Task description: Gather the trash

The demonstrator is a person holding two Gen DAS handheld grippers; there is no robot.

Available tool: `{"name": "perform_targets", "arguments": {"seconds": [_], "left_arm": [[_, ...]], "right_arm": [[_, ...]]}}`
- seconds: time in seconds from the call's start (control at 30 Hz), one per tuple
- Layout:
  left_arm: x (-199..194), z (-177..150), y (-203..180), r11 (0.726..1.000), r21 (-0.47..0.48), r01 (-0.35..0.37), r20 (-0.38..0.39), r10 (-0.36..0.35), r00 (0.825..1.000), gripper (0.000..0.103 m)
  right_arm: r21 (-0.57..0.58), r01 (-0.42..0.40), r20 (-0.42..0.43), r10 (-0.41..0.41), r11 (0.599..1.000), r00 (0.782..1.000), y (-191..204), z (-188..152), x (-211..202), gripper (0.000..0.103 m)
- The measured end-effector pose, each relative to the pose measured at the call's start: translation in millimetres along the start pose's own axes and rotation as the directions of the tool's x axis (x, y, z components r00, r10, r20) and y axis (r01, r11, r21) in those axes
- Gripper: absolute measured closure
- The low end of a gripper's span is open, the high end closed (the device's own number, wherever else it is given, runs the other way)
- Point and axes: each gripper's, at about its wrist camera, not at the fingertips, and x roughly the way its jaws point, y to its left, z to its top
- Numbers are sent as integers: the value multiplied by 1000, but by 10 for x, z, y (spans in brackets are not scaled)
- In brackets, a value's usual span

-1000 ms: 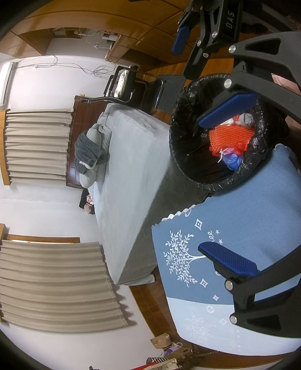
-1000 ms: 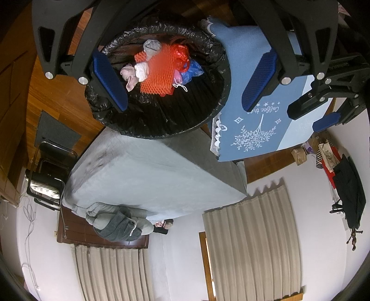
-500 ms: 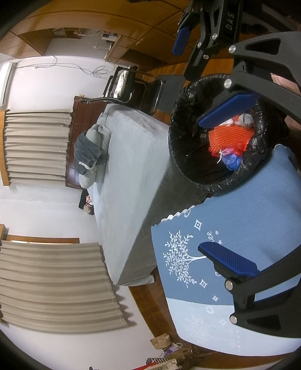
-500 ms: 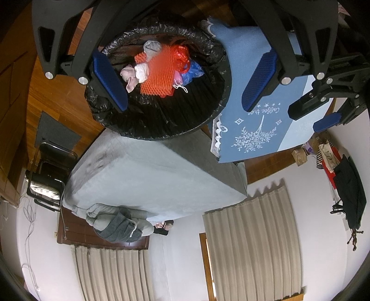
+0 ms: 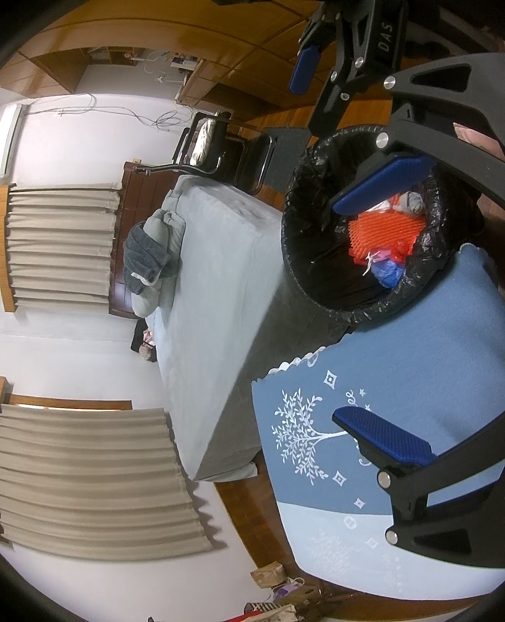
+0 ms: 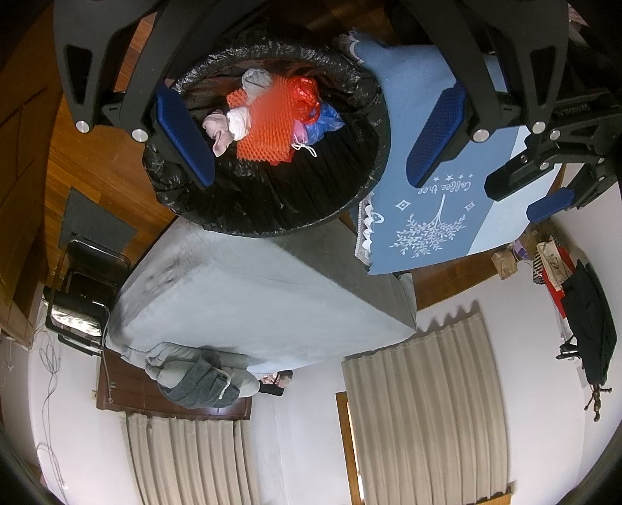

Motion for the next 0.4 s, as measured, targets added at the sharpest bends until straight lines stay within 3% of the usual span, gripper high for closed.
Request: {"name": "perform_targets", "arguments": {"seconds": [0.4], "left_arm": [[-30, -8, -17, 1000, -9, 2, -10, -2, 1000, 6]], "right_arm": [[1, 0, -1, 0, 1000, 1000, 9, 10, -4, 7]]}}
